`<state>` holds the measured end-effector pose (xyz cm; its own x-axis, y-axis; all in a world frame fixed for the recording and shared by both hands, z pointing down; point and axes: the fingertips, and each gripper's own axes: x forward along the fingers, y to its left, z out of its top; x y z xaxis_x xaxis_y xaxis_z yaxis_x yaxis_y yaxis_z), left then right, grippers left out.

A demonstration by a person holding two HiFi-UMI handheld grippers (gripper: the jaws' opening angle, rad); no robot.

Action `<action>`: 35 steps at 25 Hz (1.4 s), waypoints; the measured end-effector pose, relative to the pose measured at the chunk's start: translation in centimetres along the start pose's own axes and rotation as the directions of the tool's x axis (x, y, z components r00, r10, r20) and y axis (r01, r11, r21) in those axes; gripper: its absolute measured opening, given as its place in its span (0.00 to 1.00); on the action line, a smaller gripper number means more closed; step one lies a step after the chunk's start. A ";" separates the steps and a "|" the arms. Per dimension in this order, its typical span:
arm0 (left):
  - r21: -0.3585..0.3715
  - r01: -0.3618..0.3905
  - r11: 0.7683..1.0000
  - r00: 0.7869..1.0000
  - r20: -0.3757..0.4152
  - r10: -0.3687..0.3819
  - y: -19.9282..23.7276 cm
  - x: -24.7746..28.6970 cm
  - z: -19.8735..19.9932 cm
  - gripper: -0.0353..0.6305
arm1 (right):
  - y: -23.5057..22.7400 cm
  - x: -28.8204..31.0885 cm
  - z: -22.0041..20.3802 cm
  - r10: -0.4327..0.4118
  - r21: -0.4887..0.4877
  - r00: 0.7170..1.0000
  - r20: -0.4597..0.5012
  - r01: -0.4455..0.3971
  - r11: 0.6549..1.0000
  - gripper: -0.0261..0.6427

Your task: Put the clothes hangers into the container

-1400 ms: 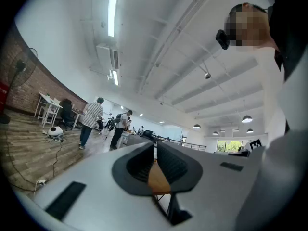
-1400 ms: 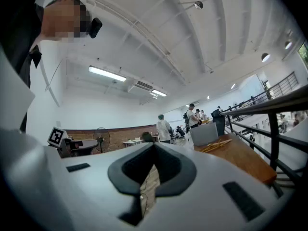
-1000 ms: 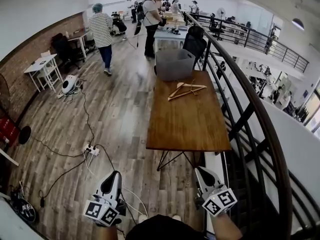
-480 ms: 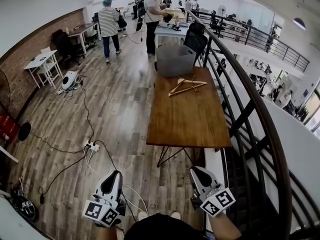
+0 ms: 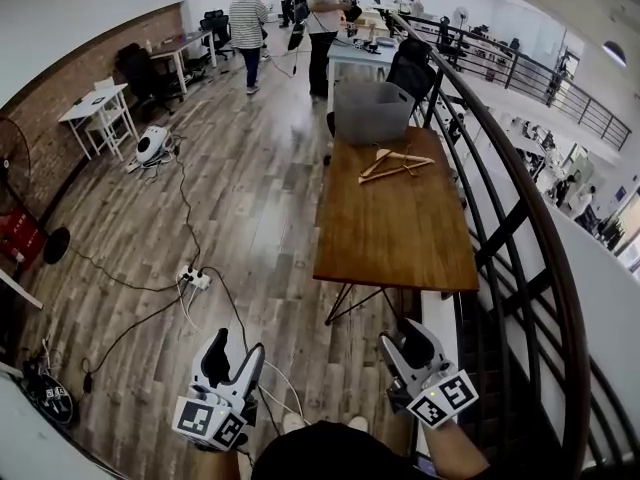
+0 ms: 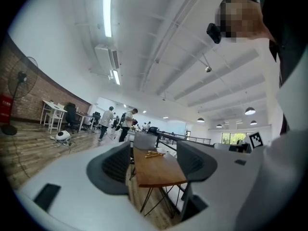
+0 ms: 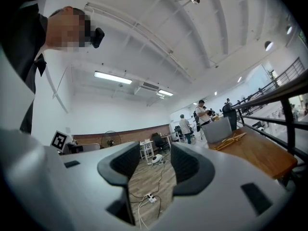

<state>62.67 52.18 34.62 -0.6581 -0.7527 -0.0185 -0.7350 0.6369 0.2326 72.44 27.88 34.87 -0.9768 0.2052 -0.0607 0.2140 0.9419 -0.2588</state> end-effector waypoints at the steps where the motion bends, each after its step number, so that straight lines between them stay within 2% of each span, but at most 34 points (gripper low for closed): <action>1: 0.009 -0.013 1.000 1.000 0.001 0.013 0.6 -0.3 0.1 0.50 | 0.4 0.5 -0.1 0.004 -0.004 1.000 -0.002 -0.004 1.000 0.33; 4: 0.033 -0.043 0.999 0.999 -0.007 0.043 2.6 -0.9 0.3 0.53 | 1.6 2.0 -0.7 0.015 -0.013 1.000 -0.011 -0.015 1.000 0.38; 7: 0.064 -0.036 0.997 0.999 -0.038 0.039 4.0 -0.9 0.2 0.53 | 2.6 3.6 -1.1 0.016 -0.013 1.000 -0.011 -0.016 1.000 0.41; 12: 0.088 0.014 0.996 0.997 -0.077 -0.007 5.9 -0.7 0.0 0.53 | 3.7 5.8 -2.1 -0.004 -0.013 1.000 -0.020 0.004 1.000 0.40; 17: 0.160 0.047 0.986 0.992 -0.124 -0.027 7.2 -0.2 -0.8 0.53 | 4.1 6.9 -3.5 -0.024 -0.034 1.000 -0.017 0.024 0.999 0.39; 24: 0.254 0.064 0.965 0.985 -0.168 -0.021 8.7 2.2 -0.3 0.53 | 4.2 11.1 -3.9 0.023 -0.027 0.998 -0.051 -0.024 0.999 0.36; 30: 0.294 0.067 0.954 0.981 -0.195 -0.009 10.2 6.9 0.4 0.53 | 0.2 16.4 -3.8 0.053 -0.018 0.998 -0.038 -0.054 0.998 0.35; 33: 0.304 0.047 0.952 0.981 -0.193 0.013 11.4 9.8 1.1 0.53 | -3.1 19.4 -3.8 0.054 0.010 0.998 -0.021 -0.054 0.998 0.34; 35: 0.334 0.020 0.942 0.984 -0.173 0.041 12.3 11.8 2.0 0.53 | -5.1 21.2 -3.5 0.056 0.024 0.998 0.005 -0.057 0.998 0.33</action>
<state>45.51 51.46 35.32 -0.6490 -0.7438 0.1599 -0.7604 0.6407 -0.1062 50.62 28.32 38.24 -0.9631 0.2568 -0.0801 0.2690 0.9221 -0.2784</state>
